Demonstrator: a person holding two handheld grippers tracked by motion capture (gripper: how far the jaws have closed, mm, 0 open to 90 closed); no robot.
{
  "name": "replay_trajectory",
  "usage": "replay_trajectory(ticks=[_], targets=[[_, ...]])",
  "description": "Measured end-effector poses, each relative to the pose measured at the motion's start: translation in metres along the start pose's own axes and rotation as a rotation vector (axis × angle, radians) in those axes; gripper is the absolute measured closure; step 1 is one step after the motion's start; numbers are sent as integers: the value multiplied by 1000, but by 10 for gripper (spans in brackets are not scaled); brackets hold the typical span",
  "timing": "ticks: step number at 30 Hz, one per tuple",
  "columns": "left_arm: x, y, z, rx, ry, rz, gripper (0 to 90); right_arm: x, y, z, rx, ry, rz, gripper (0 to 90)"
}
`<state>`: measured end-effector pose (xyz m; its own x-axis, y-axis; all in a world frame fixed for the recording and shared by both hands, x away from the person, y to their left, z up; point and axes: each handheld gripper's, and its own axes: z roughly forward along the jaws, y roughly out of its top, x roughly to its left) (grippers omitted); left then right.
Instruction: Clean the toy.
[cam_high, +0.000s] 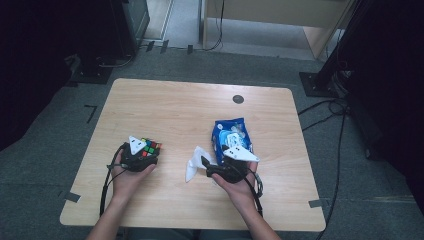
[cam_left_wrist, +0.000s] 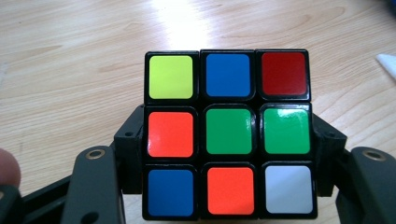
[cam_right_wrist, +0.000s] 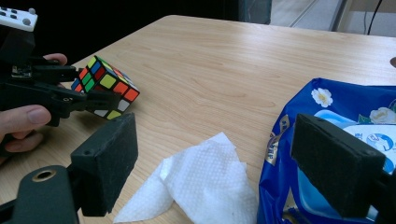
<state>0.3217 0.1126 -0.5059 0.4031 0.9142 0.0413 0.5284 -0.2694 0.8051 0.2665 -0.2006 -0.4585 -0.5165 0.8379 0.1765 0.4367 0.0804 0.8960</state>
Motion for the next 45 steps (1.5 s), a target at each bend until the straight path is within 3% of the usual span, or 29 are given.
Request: replay_trajectory(ticks=[22,27,31,35,40,43,45], targets=[[-4,-1,5,18,-22,14,338,1,-1,2,7,3,-4,155],[-8,0,4,11,8,44,340,1,-2,2,9,3,-7,156],[-11,0,6,7,6,47,340,1,-2,2,11,2,-3,156],[-7,0,6,15,-31,19,339,1,-2,2,12,1,-4,156],[-8,0,6,7,-56,41,337,1,-3,3,13,4,-4,156],[-9,1,3,-7,-49,48,201,2,-2,2,8,8,-11,156],[-7,1,0,-16,-59,22,162,2,-2,1,2,9,-8,154]])
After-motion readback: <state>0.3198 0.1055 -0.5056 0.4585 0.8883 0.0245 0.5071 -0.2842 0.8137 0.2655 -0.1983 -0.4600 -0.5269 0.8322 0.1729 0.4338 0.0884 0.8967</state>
